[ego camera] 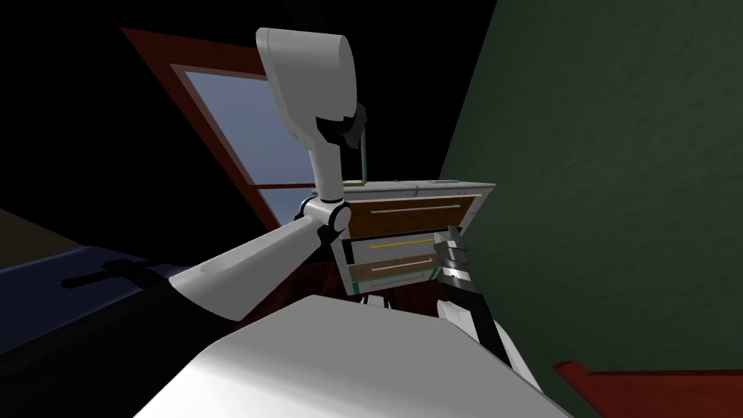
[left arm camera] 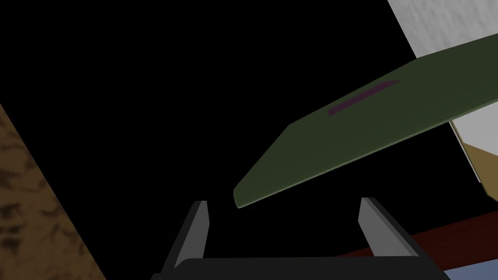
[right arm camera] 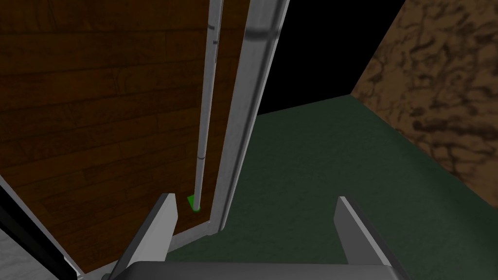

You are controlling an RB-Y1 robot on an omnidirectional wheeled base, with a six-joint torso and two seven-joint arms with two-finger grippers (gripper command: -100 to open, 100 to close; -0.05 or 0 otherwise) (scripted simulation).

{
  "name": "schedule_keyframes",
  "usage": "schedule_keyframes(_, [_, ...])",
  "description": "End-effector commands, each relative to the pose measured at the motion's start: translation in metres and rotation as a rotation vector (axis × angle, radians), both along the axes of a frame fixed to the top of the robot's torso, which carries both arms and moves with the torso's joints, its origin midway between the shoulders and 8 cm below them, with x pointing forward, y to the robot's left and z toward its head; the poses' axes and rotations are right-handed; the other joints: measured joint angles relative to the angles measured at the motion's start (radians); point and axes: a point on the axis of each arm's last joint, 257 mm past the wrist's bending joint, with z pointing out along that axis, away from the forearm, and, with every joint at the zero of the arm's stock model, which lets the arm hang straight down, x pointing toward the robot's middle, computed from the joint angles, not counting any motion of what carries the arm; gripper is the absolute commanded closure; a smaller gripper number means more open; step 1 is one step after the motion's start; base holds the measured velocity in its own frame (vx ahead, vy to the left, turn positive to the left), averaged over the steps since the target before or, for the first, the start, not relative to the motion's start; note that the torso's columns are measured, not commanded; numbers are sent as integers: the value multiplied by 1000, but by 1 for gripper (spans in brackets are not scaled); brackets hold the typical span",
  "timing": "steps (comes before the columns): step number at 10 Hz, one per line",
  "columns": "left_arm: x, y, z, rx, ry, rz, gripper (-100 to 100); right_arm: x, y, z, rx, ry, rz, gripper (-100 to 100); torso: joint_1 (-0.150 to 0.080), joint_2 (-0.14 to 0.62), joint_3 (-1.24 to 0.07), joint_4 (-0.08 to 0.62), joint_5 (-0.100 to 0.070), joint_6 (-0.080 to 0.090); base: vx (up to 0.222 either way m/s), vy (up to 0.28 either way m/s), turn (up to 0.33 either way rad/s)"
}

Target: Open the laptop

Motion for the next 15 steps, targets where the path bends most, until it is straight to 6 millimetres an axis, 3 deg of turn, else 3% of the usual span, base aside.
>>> schedule_keyframes(1, [-7, -5, 1, 5, 44, -6, -100, 0, 0, 0, 0, 0, 0, 0, 0, 0, 0, 0, 0, 0, 58, -8, 34])
schedule_keyframes(7, [-31, -18, 5, 24, 152, -33, -100, 0, 0, 0, 0, 0, 0, 0, 1, -2, -1, -1, 0, 0, 73, -6, 58])
schedule_keyframes(11, [-33, -17, 8, 24, 155, -32, -100, 0, 0, 0, 0, 0, 0, 0, 0, -1, 0, 0, 0, 0, 61, -4, 2])
schedule_keyframes(12, [-33, -17, 8, 24, 156, -32, 100, 0, 0, 0, 0, 0, 0, 0, 1, 0, 0, 0, 0, 0, 12, 0, -5])
schedule_keyframes(15, [-16, 3, 6, -129, 117, -49, 100, 0, 0, 0, 0, 0, 0, 0, 8, 2, 3, -2, 5, -1, -64, 27, -5])
